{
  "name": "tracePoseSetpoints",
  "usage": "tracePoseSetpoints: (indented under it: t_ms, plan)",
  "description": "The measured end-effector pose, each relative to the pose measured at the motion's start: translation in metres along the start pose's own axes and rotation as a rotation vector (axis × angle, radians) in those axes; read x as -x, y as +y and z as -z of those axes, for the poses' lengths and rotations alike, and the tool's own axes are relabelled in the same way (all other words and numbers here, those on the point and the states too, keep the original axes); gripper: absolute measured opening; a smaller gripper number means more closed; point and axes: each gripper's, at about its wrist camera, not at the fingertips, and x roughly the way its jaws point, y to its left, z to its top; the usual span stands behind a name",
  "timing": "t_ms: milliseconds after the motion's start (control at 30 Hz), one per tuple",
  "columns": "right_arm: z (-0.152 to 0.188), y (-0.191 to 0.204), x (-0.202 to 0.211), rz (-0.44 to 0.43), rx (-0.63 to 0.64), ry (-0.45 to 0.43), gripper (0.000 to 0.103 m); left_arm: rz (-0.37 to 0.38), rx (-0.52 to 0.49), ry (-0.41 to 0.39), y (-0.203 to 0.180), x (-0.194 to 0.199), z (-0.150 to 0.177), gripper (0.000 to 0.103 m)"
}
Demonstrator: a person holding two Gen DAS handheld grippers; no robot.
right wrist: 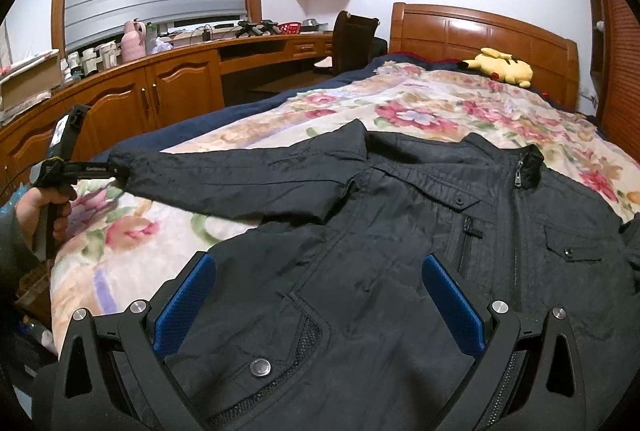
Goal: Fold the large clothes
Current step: 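Fold the held sleeve across the jacket front with the left gripper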
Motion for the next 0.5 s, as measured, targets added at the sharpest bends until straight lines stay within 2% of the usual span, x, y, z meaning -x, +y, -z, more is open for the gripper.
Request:
tracePoseSetpoints:
  t_ms: [67, 100, 133, 233, 367, 500]
  plan:
    - [0.000, 0.000, 0.001, -0.001, 0.001, -0.001, 0.103, 0.029, 0.005, 0.004, -0.003, -0.002, -0.003, 0.029]
    - [0.000, 0.001, 0.002, -0.002, 0.002, -0.001, 0.103, 0.048, 0.002, 0.006, -0.006, -0.002, -0.004, 0.012]
    - [0.000, 0.001, 0.003, -0.002, 0.001, 0.002, 0.103, 0.054, -0.009, -0.003, -0.013, 0.001, -0.005, 0.008]
    - [-0.002, 0.001, 0.006, -0.002, -0.008, 0.028, 0.103, 0.050, -0.081, -0.091, -0.043, 0.028, -0.004, 0.006]
    - [-0.008, -0.011, 0.018, -0.028, -0.035, 0.025, 0.103, 0.143, -0.159, -0.150, -0.093, 0.060, -0.004, 0.006]
    - [-0.012, -0.031, 0.034, 0.018, -0.056, -0.004, 0.103, 0.244, -0.244, -0.201, -0.146, 0.093, -0.003, 0.006]
